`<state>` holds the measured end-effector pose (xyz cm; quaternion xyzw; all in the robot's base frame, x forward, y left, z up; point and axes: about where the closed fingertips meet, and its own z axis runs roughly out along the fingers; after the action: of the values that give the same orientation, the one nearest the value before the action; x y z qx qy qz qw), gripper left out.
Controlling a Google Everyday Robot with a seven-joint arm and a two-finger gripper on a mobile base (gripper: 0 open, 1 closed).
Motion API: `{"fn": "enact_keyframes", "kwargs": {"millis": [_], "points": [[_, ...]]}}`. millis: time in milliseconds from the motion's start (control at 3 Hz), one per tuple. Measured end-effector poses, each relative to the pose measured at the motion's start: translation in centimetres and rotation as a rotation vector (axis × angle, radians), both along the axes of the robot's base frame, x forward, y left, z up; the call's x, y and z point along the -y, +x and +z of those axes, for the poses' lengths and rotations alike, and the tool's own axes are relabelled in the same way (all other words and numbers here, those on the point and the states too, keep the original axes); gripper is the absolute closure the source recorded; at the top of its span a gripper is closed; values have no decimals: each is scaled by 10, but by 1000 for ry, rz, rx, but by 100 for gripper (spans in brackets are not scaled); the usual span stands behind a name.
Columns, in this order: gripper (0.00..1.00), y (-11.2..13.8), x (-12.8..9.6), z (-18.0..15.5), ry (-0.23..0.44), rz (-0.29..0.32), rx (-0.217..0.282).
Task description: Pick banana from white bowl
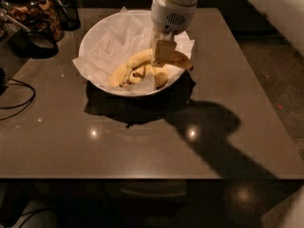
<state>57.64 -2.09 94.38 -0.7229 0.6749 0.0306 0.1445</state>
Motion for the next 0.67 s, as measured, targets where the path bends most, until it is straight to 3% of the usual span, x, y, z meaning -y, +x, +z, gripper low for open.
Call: {"fn": "enact_keyframes", "kwargs": {"millis": [333,667], "points": [[100,-48,15,42,34,-12,106],[100,-60,18,60,42,-12,142]]}}
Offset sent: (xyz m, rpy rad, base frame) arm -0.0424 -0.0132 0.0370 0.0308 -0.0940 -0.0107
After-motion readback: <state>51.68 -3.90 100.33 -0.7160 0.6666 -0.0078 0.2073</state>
